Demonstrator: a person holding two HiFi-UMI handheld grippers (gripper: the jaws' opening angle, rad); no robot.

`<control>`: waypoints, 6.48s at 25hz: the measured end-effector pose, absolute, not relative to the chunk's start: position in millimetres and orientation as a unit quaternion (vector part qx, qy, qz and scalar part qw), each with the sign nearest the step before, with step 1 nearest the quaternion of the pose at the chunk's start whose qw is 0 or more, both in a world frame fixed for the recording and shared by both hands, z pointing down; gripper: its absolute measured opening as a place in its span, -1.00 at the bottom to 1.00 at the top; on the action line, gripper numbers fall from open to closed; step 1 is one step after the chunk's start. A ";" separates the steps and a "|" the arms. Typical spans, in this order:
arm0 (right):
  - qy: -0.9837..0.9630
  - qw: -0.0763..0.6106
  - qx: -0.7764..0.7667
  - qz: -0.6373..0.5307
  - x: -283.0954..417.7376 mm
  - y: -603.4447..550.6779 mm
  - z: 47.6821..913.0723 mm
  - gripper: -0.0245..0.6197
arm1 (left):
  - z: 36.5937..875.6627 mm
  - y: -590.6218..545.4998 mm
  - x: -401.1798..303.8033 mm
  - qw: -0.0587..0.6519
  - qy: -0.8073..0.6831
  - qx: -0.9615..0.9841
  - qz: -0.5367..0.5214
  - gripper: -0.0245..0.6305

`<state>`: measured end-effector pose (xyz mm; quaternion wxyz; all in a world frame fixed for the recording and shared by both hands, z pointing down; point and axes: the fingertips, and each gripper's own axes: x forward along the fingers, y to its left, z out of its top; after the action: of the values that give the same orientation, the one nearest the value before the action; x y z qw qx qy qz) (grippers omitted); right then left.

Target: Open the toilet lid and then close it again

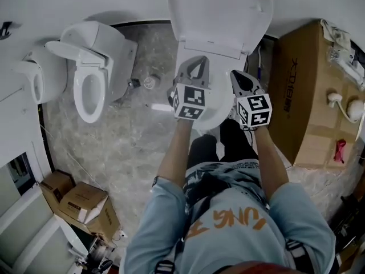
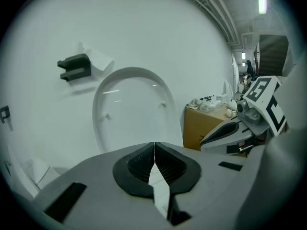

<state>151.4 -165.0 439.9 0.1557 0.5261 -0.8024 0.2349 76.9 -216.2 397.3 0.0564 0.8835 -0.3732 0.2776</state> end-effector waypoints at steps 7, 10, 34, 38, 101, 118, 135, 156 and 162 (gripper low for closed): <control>-0.788 0.120 0.583 0.158 213.0 -235.7 341.7 -0.75 | 300.2 -278.6 117.0 -0.041 -0.368 0.897 0.241 -0.83; -0.792 0.121 0.586 0.121 226.1 -259.8 310.9 -0.65 | 267.8 -299.0 131.4 -0.074 -0.362 0.897 0.242 -0.83; -0.802 0.291 0.516 -0.078 250.8 -414.7 242.1 -0.34 | 246.7 -442.0 191.4 -0.203 -0.219 0.833 0.466 -0.06; -0.812 0.291 0.503 -0.061 251.2 -413.1 243.8 -0.34 | 243.0 -433.3 191.9 -0.171 -0.219 0.858 0.432 -0.10; -0.818 0.507 0.246 -0.116 54.8 7.1 419.2 -0.15 | 381.6 5.6 -10.6 -0.215 -0.064 0.881 0.417 -0.31; -0.835 0.527 0.145 -0.060 33.4 74.1 513.2 -0.06 | 484.8 66.4 -30.5 -0.131 -0.045 0.882 0.450 -0.44; -0.839 0.532 0.108 -0.040 17.0 101.8 635.9 -0.18 | 620.9 97.6 -49.4 -0.070 -0.054 0.847 0.524 -0.47; -0.831 0.551 0.075 -0.023 17.8 118.8 739.3 -0.19 | 738.7 113.5 -47.7 0.021 -0.014 0.818 0.575 -0.48; -0.823 0.564 0.067 -0.022 14.8 118.4 738.8 -0.20 | 737.2 112.7 -50.1 0.052 -0.015 0.820 0.570 -0.50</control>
<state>14.8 118.4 738.8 0.5636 0.0675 -0.8230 -0.0218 -50.1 112.7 737.2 0.0522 0.8199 -0.0147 0.5699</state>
